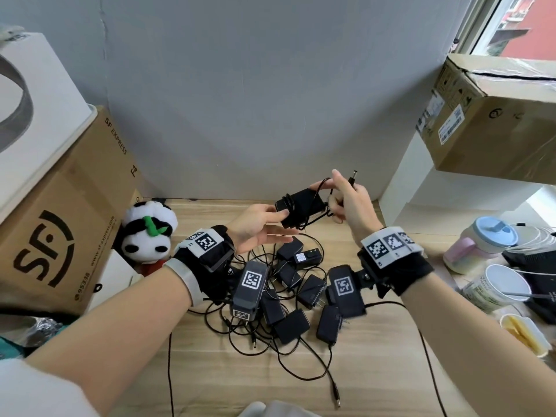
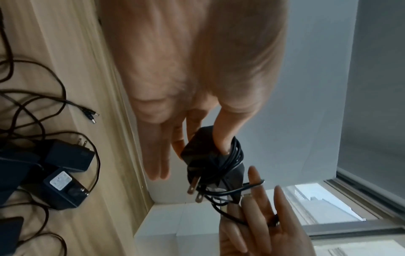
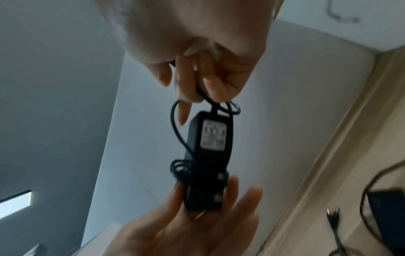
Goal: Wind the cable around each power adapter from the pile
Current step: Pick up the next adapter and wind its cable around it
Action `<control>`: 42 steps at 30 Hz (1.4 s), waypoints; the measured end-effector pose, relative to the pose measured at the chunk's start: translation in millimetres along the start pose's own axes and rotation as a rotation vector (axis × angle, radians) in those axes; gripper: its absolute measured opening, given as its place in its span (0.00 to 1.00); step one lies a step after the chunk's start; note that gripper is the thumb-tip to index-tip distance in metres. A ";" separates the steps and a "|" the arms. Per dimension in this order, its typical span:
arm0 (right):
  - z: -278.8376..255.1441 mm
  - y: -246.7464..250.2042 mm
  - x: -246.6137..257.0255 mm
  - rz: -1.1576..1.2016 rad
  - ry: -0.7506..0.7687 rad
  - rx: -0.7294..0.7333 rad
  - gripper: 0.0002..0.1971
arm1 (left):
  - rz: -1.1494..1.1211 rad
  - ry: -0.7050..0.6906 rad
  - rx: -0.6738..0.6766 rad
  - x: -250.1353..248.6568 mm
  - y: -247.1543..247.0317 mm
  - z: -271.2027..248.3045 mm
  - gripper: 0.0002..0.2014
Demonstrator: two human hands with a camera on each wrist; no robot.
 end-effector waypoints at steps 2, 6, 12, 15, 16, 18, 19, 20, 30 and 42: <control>7.1 3.9 3.4 -0.130 0.009 0.129 0.23 | 0.028 0.002 0.010 -0.6 1.5 -1.1 0.14; 19.7 5.9 10.5 -0.281 0.033 0.274 0.24 | 0.091 0.029 0.073 -1.3 -0.6 -7.9 0.09; 25.9 1.3 1.8 -0.266 -0.179 0.397 0.27 | 0.004 0.040 0.103 -0.6 -3.4 -14.0 0.16; 18.8 -5.1 -11.3 -0.155 -0.320 0.358 0.22 | -0.167 0.013 0.049 1.5 0.8 -10.4 0.23; 14.2 -8.4 -15.6 -0.150 -0.358 0.359 0.20 | -0.202 0.012 0.039 1.9 1.4 -9.1 0.23; 5.6 -14.3 -25.6 -0.147 -0.411 0.393 0.18 | -0.209 0.016 0.049 1.2 -0.4 -9.0 0.18; 3.0 -16.2 -30.6 -0.140 -0.424 0.404 0.19 | -0.199 0.025 0.060 1.2 -1.0 -9.4 0.15; 0.4 -17.6 -33.3 -0.130 -0.429 0.405 0.20 | -0.192 0.035 0.066 2.1 -0.5 -9.6 0.14; 4.6 -8.9 -36.9 0.052 -0.212 0.074 0.16 | -0.135 0.014 -0.043 11.0 -1.9 -2.2 0.20; -36.3 -8.2 -43.1 -0.194 0.018 0.156 0.11 | -0.230 -0.022 -0.314 15.0 5.4 6.1 0.16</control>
Point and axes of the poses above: each hand's wrist, its own z-axis towards the middle knuckle, its own y-axis out of the back of the hand, x = y × z, the point moved 3 cm from there along z, towards the middle knuckle, and after that the axes turned 7 degrees about -x, right-handed, at the moved point
